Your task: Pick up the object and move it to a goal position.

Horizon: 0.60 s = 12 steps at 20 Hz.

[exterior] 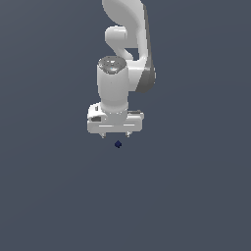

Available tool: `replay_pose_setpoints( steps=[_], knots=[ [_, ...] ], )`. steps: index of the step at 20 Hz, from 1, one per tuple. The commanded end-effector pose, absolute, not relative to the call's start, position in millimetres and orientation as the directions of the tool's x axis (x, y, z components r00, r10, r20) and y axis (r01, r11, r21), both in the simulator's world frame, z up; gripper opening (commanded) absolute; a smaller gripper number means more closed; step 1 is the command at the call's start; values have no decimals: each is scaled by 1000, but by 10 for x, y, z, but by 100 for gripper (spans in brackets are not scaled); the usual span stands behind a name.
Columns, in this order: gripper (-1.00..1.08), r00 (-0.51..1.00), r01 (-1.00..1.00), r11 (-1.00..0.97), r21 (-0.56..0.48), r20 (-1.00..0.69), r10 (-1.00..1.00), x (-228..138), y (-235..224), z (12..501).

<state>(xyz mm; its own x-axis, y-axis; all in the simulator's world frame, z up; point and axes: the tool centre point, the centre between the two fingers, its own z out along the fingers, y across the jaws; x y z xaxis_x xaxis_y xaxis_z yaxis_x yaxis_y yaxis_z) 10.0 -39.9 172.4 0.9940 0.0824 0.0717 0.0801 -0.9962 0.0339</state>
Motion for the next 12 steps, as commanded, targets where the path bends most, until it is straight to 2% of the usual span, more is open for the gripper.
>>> replay_pose_setpoints(
  steps=[1, 12],
  knots=[
    [100, 989, 133, -990, 37, 64, 135, 72, -406, 1645],
    [100, 907, 418, -907, 38, 25, 419, -98, -429, 1218]
  ],
)
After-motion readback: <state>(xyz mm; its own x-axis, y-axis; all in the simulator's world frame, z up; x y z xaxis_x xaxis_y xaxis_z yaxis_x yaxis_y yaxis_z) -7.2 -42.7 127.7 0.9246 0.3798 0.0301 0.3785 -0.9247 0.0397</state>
